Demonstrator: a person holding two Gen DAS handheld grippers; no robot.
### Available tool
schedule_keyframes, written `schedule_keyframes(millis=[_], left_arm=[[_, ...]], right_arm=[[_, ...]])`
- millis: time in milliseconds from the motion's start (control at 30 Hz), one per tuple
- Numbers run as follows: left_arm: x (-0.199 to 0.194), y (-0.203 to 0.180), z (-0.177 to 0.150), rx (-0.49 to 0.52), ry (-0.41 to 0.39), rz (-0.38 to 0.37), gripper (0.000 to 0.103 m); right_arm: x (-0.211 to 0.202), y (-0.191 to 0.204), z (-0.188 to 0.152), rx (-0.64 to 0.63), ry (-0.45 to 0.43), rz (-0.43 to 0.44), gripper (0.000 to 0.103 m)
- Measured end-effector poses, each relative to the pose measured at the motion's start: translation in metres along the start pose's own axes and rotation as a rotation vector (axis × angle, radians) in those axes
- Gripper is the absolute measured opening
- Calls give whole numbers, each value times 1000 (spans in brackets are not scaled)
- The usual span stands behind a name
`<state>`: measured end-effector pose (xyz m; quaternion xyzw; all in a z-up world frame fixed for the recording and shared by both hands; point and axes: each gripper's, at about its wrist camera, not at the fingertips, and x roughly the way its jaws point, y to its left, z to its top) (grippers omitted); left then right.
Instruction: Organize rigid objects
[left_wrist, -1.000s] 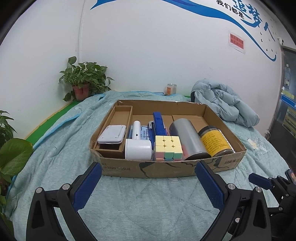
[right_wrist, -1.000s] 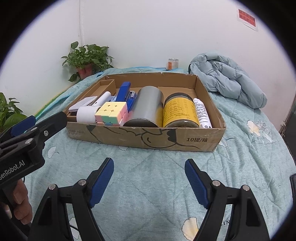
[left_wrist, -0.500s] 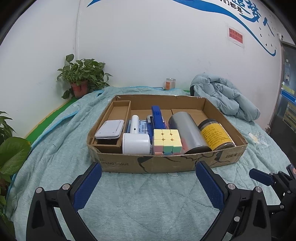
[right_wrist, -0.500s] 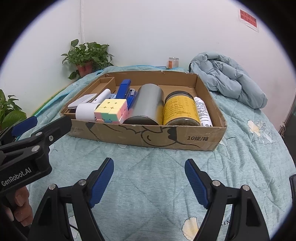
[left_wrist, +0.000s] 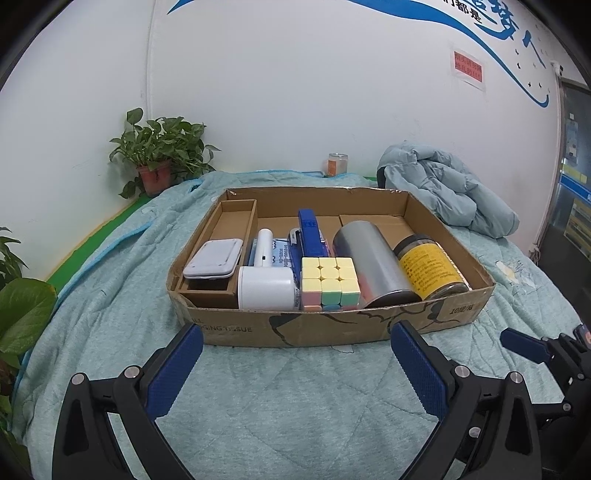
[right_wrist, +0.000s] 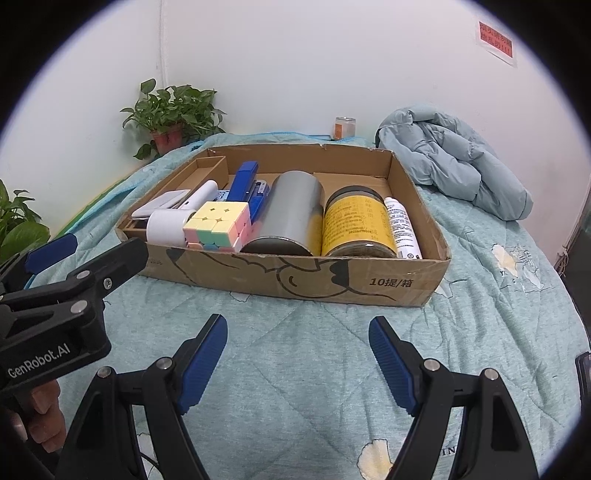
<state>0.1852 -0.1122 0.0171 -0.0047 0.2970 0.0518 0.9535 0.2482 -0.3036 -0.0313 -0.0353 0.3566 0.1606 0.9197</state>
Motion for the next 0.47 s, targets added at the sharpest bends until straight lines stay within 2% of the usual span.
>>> schedule_keyframes(millis=[300,467], left_arm=[[7,0,4,4,3,-20,102],[8,4,4,12,-22,-14,102]], right_arm=[[4,-1,4,5,-2,-9,79],[6,-3,7,2,-3,-14,79]])
